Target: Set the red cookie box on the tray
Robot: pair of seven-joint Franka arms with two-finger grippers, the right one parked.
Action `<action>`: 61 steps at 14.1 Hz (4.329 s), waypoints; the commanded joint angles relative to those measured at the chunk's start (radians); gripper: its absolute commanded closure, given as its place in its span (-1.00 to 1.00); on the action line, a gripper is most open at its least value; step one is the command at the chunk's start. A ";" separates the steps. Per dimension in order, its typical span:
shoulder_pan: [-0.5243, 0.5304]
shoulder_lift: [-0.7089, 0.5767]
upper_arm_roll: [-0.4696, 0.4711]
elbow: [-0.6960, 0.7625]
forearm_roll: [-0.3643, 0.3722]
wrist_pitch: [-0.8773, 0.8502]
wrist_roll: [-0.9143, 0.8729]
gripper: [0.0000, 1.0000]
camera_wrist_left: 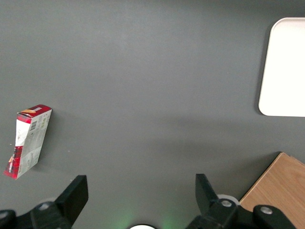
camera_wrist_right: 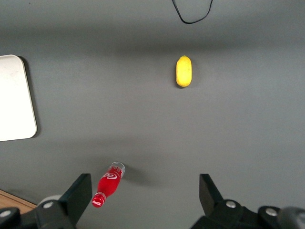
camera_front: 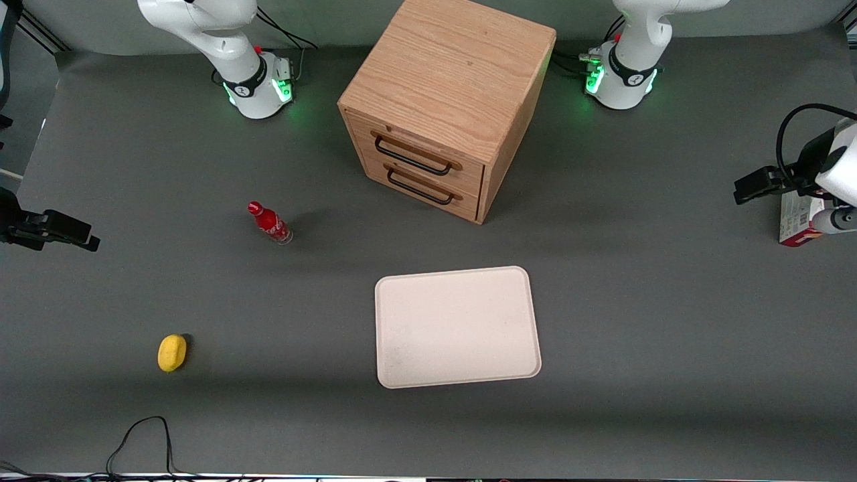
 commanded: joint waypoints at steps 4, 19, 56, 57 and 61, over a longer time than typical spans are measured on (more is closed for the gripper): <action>-0.004 0.004 -0.008 0.045 0.003 -0.038 -0.026 -1.00; 0.235 0.035 0.015 0.083 0.092 -0.098 0.162 -1.00; 0.740 0.233 0.015 -0.670 0.182 0.971 1.060 0.07; 0.743 0.240 0.015 -0.662 0.178 0.971 1.113 0.90; 0.771 0.247 0.012 -0.658 0.176 0.971 1.138 1.00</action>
